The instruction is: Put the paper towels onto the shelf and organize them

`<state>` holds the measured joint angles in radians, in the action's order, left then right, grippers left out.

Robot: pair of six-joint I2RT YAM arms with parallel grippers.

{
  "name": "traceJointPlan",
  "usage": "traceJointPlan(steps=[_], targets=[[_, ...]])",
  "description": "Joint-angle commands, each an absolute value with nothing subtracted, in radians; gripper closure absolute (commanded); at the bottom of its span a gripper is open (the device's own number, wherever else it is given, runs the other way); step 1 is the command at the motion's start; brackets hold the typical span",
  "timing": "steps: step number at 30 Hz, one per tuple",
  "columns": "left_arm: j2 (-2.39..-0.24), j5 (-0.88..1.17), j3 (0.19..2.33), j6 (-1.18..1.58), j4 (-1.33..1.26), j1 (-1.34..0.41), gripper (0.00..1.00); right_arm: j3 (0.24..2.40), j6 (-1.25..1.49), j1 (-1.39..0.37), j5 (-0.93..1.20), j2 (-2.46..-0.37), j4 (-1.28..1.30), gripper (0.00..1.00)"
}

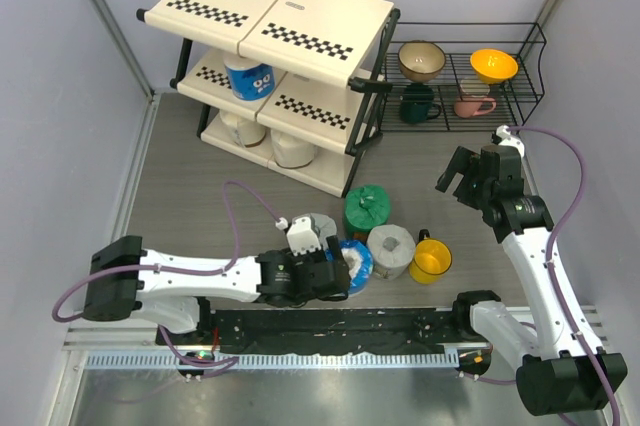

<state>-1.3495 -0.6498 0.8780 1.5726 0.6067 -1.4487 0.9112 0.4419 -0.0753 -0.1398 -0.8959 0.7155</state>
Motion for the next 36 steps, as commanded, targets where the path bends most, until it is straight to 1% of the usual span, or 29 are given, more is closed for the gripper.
traceJointPlan(steps=[1,3,6,7,9,10,12,13,16,22,26,29,31,34,36], targets=[[-1.420,-0.730,0.960,1.600,0.647,-1.466,0.20,0.931,0.426,-0.077,-0.146,-0.876,0.709,0.04],[-1.443,-0.732,0.966,1.600,0.652,-1.468,0.22,0.930,0.426,-0.077,-0.146,-0.873,0.710,0.03],[-1.473,-0.733,0.968,1.608,0.653,-1.468,0.33,0.928,0.426,-0.075,-0.144,-0.873,0.710,0.04],[-1.477,-0.736,0.968,1.609,0.653,-1.468,0.42,0.928,0.426,-0.075,-0.146,-0.873,0.709,0.04],[-1.479,-0.741,0.968,1.608,0.653,-1.467,0.52,0.928,0.426,-0.075,-0.144,-0.874,0.709,0.04],[-1.480,-0.745,0.969,1.609,0.652,-1.468,0.58,0.927,0.426,-0.075,-0.144,-0.874,0.710,0.04],[-1.480,-0.749,0.968,1.606,0.652,-1.468,0.63,0.928,0.425,-0.075,-0.144,-0.876,0.710,0.04],[-1.480,-0.747,0.969,1.605,0.652,-1.468,0.67,0.928,0.428,-0.077,-0.143,-0.876,0.710,0.04],[-1.463,-0.735,0.979,1.589,0.664,-1.468,0.68,0.928,0.428,-0.077,-0.144,-0.876,0.710,0.04],[-1.307,-0.700,1.023,1.508,0.692,-1.471,0.67,0.925,0.428,-0.077,-0.147,-0.876,0.709,0.04],[-1.207,-0.707,1.107,1.467,0.800,-1.476,0.67,0.933,0.430,-0.077,-0.143,-0.887,0.709,0.04],[-1.128,-0.771,1.172,1.454,0.909,-1.476,0.66,0.937,0.434,-0.077,-0.137,-0.890,0.707,0.04],[-1.076,-0.859,1.219,1.430,0.960,-1.470,0.64,0.940,0.436,-0.075,-0.133,-0.888,0.709,0.04],[-1.022,-0.917,1.265,1.375,1.022,-1.389,0.63,0.939,0.440,-0.077,-0.126,-0.887,0.707,0.04],[-0.988,-0.908,1.272,1.272,0.973,-1.275,0.63,0.943,0.440,-0.077,-0.114,-0.888,0.707,0.04]])
